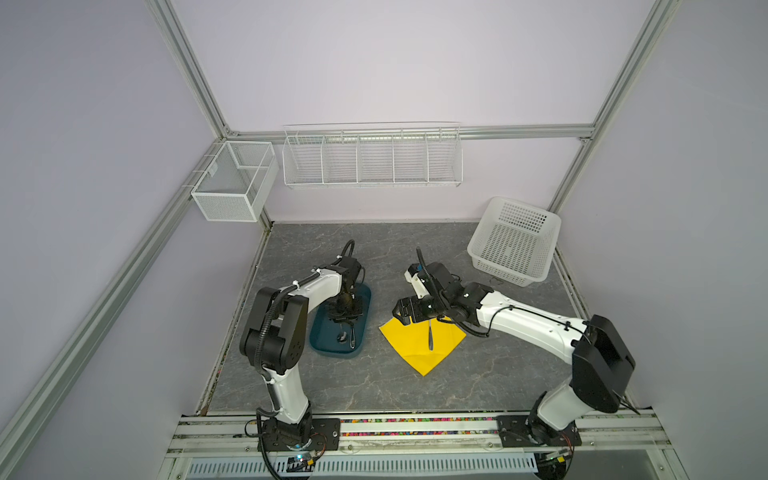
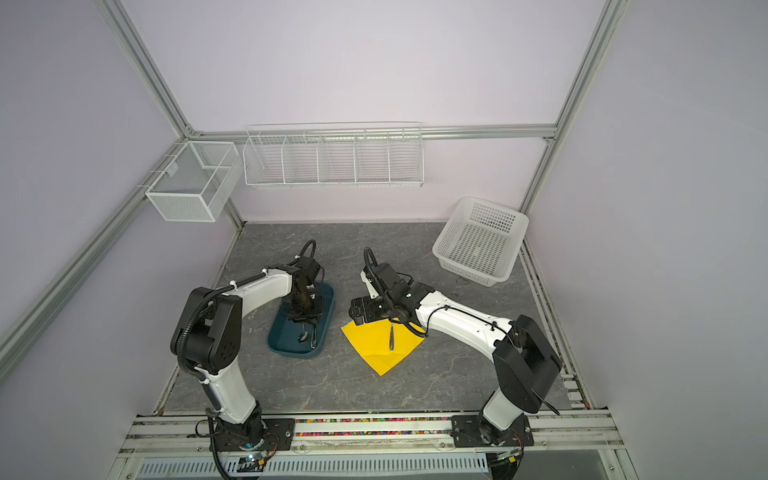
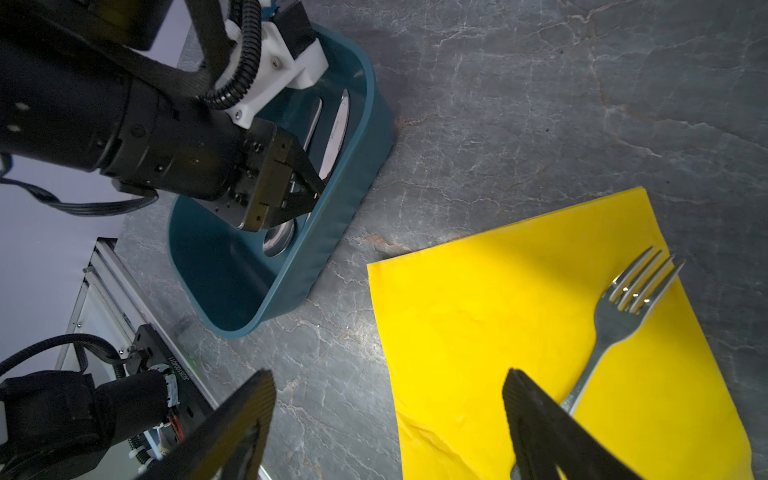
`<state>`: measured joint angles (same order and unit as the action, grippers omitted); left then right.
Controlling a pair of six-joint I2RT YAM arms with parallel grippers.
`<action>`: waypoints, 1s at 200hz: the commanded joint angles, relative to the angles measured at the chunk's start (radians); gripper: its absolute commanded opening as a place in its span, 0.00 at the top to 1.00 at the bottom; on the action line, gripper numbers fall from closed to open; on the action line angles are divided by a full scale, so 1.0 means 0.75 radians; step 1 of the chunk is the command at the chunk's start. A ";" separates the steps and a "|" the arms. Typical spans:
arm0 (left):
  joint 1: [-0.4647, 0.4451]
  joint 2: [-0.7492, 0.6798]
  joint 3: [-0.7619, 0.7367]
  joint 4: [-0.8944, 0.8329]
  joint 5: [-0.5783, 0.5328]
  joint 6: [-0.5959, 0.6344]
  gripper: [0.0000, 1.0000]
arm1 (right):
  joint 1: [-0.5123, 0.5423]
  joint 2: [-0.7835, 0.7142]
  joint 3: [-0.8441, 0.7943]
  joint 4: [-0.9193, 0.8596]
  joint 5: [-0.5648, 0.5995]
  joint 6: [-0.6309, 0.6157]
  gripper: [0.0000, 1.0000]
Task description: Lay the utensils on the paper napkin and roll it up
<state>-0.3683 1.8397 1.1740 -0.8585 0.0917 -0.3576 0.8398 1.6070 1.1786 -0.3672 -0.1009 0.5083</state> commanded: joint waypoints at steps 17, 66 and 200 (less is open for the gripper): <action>-0.004 0.100 -0.029 -0.021 0.047 0.016 0.80 | 0.010 -0.011 0.017 -0.024 0.022 -0.006 0.11; -0.006 0.119 -0.033 -0.008 0.033 0.015 0.81 | 0.009 -0.033 0.001 -0.030 0.046 -0.011 0.11; -0.005 0.163 -0.033 0.017 0.028 0.007 0.83 | 0.009 -0.038 -0.009 -0.036 0.073 -0.007 0.11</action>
<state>-0.3664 1.8637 1.1995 -0.8803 0.0925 -0.3584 0.8406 1.6066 1.1786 -0.3843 -0.0669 0.5079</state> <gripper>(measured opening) 0.170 0.889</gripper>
